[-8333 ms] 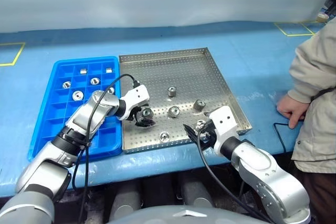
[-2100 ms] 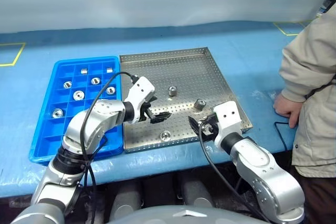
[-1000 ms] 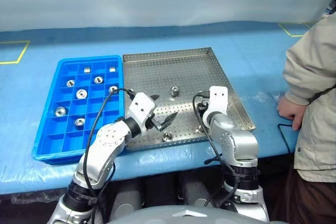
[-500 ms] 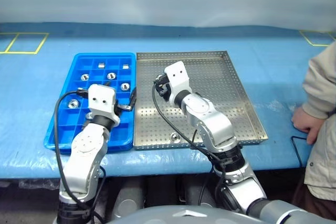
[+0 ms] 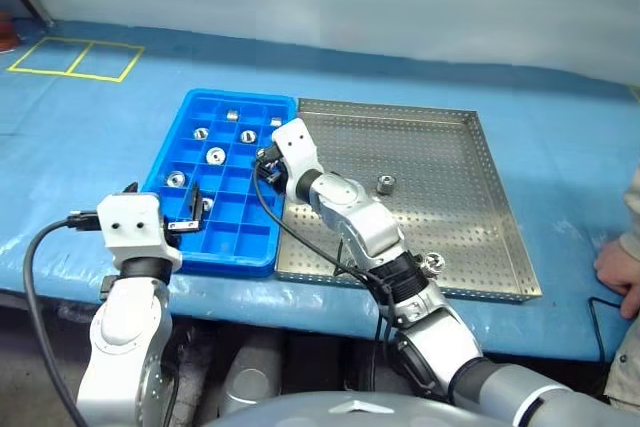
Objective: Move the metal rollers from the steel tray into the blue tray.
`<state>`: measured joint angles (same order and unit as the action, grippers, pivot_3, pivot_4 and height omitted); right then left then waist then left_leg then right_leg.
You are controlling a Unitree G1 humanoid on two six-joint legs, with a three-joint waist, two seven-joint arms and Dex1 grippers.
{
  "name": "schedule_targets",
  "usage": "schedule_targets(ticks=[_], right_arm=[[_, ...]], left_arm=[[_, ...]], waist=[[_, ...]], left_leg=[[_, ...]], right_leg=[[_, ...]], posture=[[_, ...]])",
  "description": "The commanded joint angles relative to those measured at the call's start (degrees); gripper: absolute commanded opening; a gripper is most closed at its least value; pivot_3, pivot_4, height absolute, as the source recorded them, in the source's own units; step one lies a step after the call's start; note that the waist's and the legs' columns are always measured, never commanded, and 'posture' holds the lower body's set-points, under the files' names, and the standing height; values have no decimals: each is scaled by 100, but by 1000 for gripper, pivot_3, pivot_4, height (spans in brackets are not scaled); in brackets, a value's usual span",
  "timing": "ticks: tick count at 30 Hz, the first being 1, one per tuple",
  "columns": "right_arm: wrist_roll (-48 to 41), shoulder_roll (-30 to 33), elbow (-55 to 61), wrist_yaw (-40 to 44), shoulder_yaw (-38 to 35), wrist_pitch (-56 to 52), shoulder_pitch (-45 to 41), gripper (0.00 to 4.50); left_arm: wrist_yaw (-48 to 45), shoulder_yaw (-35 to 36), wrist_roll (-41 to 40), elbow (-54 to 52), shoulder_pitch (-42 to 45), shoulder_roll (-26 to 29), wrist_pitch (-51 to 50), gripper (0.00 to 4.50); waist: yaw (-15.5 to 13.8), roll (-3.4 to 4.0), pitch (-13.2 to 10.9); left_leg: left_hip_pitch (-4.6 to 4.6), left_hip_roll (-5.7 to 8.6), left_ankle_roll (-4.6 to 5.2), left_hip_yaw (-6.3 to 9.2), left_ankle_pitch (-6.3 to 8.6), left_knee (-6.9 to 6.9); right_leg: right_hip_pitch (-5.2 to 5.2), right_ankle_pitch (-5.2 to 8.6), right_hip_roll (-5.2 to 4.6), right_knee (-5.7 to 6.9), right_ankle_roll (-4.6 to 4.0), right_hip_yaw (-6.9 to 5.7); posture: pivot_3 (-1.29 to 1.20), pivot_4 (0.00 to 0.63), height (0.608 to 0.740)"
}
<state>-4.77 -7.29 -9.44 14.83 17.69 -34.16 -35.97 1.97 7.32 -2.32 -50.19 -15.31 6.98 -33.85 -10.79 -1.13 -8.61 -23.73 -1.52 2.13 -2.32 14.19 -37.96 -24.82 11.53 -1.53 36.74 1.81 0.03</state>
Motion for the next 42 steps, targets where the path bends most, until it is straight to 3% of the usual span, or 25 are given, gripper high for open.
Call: schedule_targets(ticks=[1,15,24,37,42], right_arm=[[5,-164,-132,124,29,329,-220,1826],[38,-70,-647,136,-198,642,-318,1826],[127,107,-508,65,-282,550,-179,1826],[277,315,-460,-16,-356,468,-113,1826],[271,308,-380,-53,-395,428,-81,3507]], left_arm=[[89,-15,111,-405,-107,-62,-37,4500],[20,-176,128,-338,-37,-133,-128,4500],[-164,-196,85,-169,206,-68,-186,4500],[-319,-205,88,-45,325,-51,-185,4500],[-379,-253,76,27,373,-49,-168,4500]], waist=[[-125,0,0],[-1093,2,0],[-1277,1,3],[-1258,1,3],[-1223,2,3]], left_leg=[[0,-1,-4,6,0,1],[-23,-15,-42,37,9,3],[-83,-2,-62,39,1,-3],[-85,-3,-74,49,-4,-4],[-84,-3,-74,50,-5,-7]], right_leg=[[0,1,1,0,0,-6],[-17,21,6,1,-26,-69],[-65,16,20,9,-22,-96],[-63,19,31,12,-28,-108],[-61,18,31,14,-28,-108]], posture=[[571,150,740],[536,150,740],[492,150,740],[468,150,740],[449,150,740]])
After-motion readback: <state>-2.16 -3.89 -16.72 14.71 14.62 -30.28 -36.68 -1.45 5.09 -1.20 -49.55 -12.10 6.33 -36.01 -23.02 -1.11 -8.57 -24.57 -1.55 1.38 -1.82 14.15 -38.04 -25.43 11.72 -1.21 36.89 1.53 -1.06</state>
